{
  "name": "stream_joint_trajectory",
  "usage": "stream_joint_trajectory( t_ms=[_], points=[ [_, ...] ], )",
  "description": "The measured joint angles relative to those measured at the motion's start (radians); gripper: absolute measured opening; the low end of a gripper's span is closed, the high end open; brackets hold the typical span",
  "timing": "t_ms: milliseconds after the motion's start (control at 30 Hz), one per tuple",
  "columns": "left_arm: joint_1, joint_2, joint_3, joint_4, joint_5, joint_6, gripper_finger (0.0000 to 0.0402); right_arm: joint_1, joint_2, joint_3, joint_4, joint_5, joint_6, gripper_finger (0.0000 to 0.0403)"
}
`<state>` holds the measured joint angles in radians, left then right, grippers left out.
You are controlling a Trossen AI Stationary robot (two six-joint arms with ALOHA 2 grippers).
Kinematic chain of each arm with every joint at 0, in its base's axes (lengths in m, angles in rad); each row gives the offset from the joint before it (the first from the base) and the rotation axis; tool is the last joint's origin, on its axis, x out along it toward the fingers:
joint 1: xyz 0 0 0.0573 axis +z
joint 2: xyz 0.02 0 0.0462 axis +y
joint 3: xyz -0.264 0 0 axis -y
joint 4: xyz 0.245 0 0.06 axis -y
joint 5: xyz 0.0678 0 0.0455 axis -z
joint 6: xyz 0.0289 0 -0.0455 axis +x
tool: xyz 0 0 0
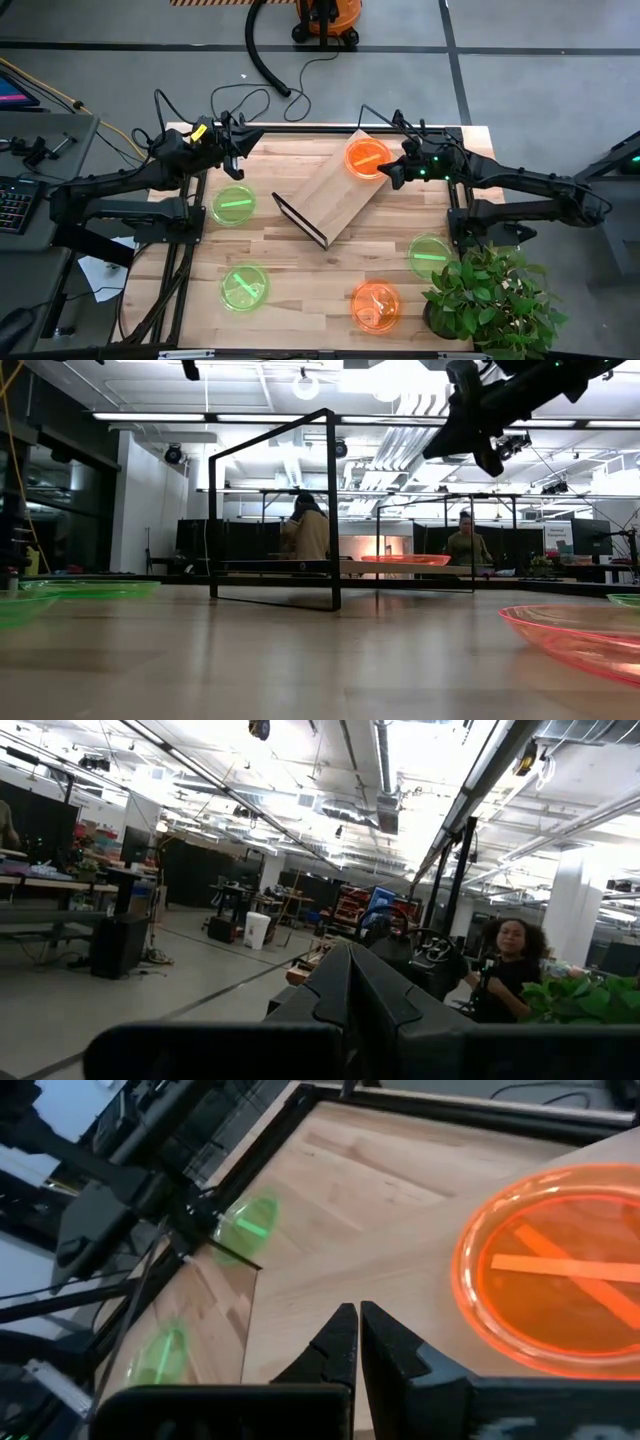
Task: Place and stack plates onto a shelf
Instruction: Stack the orange plate on top of the orange plate on the shelf
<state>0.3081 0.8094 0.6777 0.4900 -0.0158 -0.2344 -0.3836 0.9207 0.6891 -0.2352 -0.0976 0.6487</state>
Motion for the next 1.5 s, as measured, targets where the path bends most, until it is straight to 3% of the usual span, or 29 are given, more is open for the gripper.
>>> stream_joint_trajectory(
  t_ms=[267,400,633,767,1067,1500],
  points=[
    [0.000,0.000,0.000,-0.001,-0.001,0.000,0.0000,0.000,0.003,0.000,0.025,-0.131,0.003,0.0002],
    [0.000,0.000,0.000,-0.011,-0.002,0.000,0.0000,0.039,0.003,0.000,0.026,-0.206,0.023,0.0030],
    [0.001,0.000,0.000,-0.030,-0.003,0.000,0.0000,0.259,0.023,0.000,-0.054,-0.270,0.144,0.0138],
    [0.001,0.000,0.000,-0.030,-0.004,0.000,0.0000,0.446,0.084,0.000,-0.142,-0.271,0.226,0.0172],
    [0.001,0.000,0.000,-0.030,-0.004,-0.002,0.0000,0.764,0.349,0.000,-0.087,-0.244,0.392,0.0178],
    [0.001,0.000,0.000,-0.029,-0.004,-0.026,0.0000,0.885,0.641,0.000,0.038,-0.142,0.533,0.0178]
  ],
)
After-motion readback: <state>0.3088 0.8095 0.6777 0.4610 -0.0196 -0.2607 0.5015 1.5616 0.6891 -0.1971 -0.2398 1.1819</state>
